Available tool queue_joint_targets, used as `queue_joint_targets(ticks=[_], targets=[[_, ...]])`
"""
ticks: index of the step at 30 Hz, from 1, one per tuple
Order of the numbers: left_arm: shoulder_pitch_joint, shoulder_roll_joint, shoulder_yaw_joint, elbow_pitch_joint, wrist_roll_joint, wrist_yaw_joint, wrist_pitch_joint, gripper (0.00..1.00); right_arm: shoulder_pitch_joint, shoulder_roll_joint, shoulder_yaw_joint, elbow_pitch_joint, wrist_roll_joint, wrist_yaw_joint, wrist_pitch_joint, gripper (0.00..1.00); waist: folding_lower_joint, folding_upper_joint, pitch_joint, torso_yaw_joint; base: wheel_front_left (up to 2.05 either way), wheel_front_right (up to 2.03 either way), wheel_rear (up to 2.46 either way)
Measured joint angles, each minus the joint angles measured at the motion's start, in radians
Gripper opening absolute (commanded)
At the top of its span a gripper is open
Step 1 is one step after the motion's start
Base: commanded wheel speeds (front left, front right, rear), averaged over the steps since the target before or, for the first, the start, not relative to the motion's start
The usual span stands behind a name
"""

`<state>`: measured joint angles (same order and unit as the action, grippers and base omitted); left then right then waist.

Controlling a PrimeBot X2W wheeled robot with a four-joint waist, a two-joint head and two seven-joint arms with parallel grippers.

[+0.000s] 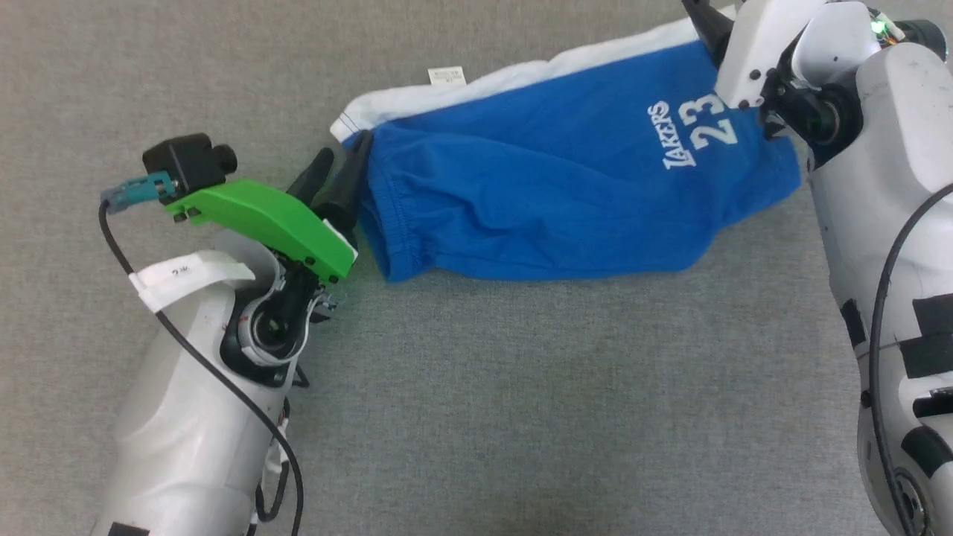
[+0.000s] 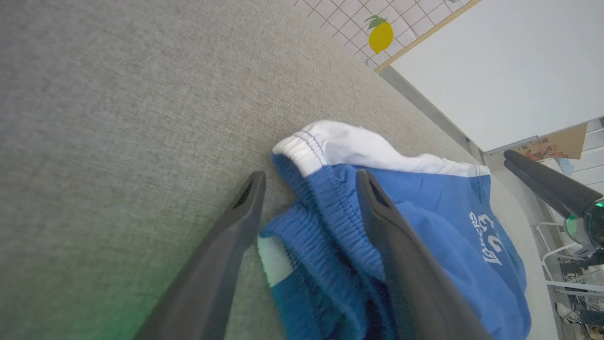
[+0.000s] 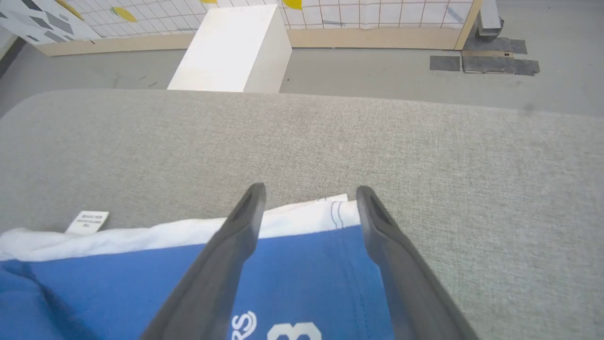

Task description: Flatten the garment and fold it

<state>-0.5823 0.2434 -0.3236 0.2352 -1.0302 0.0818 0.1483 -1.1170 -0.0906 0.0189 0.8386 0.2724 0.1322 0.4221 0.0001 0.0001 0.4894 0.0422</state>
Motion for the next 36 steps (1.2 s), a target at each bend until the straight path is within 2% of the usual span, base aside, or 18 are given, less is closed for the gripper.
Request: queue_joint_targets(ticks=[7,10,15,21,28,36], targets=[[0.025,0.009,0.007,-0.007,0.002,-0.002,-0.025,1.00,0.041,-0.005,0.033,-0.031,0.102,0.000,-0.092,1.00,-0.0001,0.0000,-0.088,-0.001,0.00,0.00,0.00],[0.039,0.022,0.007,-0.013,0.023,-0.020,-0.065,1.00,0.089,-0.021,0.063,-0.063,0.146,0.000,-0.139,1.00,-0.0001,0.0000,-0.132,-0.003,0.00,0.00,0.00],[0.080,0.070,-0.007,-0.021,0.140,-0.053,-0.204,1.00,0.204,-0.065,0.104,-0.136,0.224,0.000,-0.242,1.00,-0.0001,0.0000,-0.215,-0.009,0.00,0.00,0.00],[0.172,0.114,-0.037,-0.002,0.261,-0.055,-0.336,1.00,0.366,-0.127,0.132,-0.230,0.271,0.000,-0.361,1.00,-0.0002,0.0000,-0.306,-0.021,0.00,0.00,0.00],[0.279,0.123,-0.048,-0.011,0.337,-0.031,-0.392,1.00,0.586,-0.165,0.093,-0.356,0.277,0.000,-0.490,1.00,-0.0002,0.0000,-0.396,-0.034,0.00,0.00,0.00],[0.355,0.106,-0.041,-0.021,0.382,-0.016,-0.401,1.00,0.816,-0.128,0.016,-0.491,0.253,0.000,-0.495,1.00,-0.0002,0.0000,-0.435,-0.057,0.00,0.00,0.00]])
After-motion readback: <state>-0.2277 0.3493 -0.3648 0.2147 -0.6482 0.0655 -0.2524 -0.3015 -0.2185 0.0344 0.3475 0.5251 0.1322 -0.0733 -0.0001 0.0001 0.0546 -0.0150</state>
